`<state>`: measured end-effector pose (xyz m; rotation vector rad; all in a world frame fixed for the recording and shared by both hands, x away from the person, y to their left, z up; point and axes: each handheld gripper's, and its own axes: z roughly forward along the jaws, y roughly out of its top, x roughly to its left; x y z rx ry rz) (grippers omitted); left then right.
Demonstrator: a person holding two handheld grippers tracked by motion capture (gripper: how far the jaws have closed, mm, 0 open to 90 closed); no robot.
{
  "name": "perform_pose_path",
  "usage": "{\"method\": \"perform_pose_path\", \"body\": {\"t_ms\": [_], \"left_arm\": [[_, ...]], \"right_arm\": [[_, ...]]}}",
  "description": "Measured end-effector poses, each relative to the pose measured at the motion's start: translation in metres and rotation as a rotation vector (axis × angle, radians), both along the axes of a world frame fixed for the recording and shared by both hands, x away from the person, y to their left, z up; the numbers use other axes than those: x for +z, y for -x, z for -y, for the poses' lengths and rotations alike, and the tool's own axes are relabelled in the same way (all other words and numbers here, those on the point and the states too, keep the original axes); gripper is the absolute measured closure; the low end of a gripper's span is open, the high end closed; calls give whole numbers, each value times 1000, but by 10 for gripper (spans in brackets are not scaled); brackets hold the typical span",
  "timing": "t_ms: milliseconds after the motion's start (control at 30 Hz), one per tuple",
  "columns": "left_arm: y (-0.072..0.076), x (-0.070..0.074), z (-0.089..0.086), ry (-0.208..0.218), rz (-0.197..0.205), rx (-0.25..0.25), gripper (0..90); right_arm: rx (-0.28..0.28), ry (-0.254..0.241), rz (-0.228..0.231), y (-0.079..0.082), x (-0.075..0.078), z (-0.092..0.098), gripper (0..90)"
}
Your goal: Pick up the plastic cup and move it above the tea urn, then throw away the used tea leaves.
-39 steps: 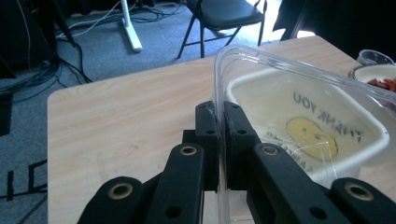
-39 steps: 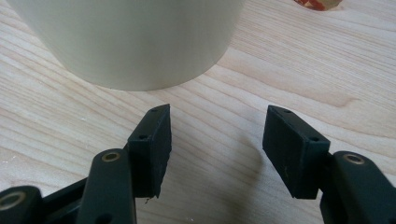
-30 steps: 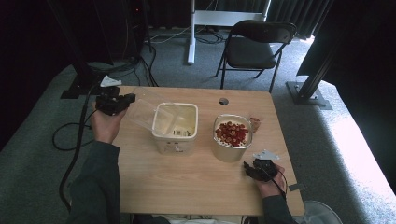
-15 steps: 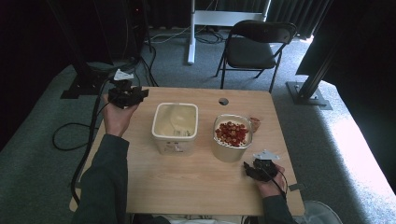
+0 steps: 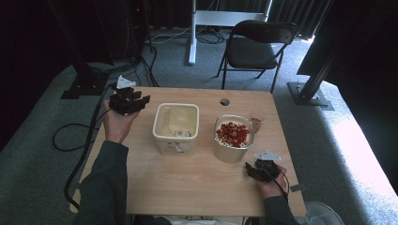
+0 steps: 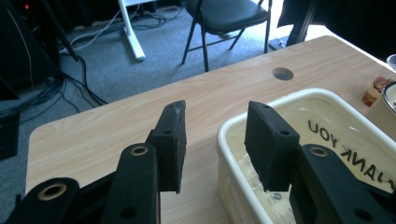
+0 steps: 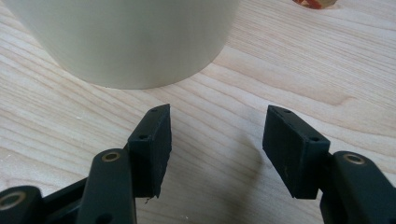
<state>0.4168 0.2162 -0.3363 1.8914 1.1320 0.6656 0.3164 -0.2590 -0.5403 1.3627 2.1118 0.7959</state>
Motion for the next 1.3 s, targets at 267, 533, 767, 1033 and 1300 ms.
{"method": "perform_pose_path", "body": {"t_ms": [267, 533, 767, 1033, 1300], "left_arm": [[14, -12, -6, 20, 12, -6, 575], [26, -23, -9, 10, 25, 8, 550], [50, -36, -4, -20, 72, 13, 550], [76, -58, -5, -1, 75, 10, 534], [83, -75, -5, -36, 47, 12, 526]], "right_arm": [[1, 2, 0, 0, 0, 0, 413], [8, -13, 5, -2, 3, 2, 405], [-12, -41, 47, -9, 14, 11, 390], [-44, -93, 64, -21, 21, 28, 429], [-44, -107, 111, -37, 29, 34, 394]]}}
